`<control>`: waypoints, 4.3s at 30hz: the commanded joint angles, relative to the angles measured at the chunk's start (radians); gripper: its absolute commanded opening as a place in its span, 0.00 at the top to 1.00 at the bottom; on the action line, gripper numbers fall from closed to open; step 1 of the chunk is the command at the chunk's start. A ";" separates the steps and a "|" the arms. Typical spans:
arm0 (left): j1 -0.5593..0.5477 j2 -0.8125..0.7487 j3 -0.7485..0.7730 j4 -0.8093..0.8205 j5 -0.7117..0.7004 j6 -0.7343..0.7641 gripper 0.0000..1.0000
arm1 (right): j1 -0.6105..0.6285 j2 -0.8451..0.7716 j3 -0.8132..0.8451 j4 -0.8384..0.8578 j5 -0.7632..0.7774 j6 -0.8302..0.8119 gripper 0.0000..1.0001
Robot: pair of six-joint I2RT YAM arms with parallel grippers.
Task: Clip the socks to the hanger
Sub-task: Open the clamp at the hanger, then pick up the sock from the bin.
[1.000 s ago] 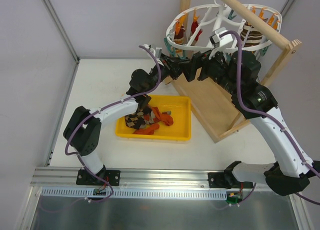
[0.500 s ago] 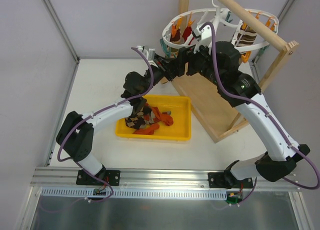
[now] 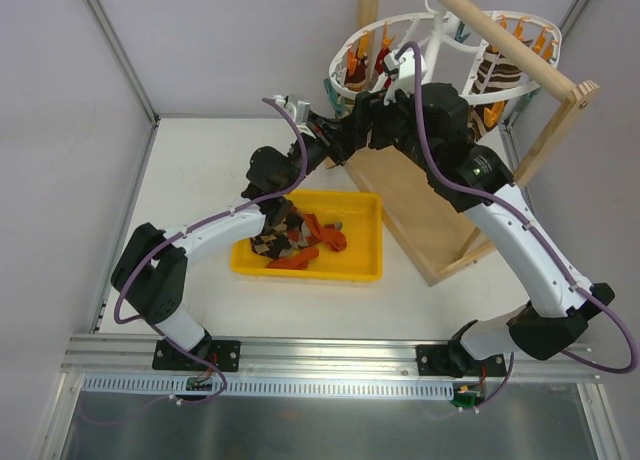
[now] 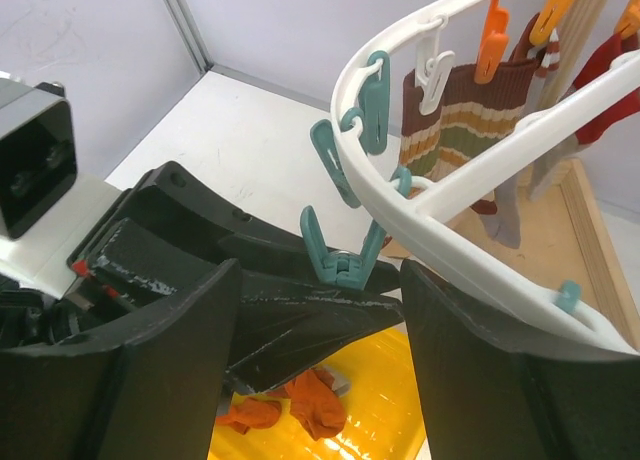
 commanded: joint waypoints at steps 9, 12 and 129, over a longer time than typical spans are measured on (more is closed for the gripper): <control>-0.022 -0.071 -0.049 0.101 0.046 0.062 0.92 | -0.006 0.041 0.034 0.113 0.104 0.024 0.33; -0.020 -0.073 -0.046 0.099 0.052 0.078 0.92 | -0.005 0.046 0.037 0.121 0.127 0.027 0.34; 0.116 -0.173 -0.222 -1.155 -0.149 -0.016 0.39 | -0.114 0.017 -0.153 0.328 0.058 0.191 0.99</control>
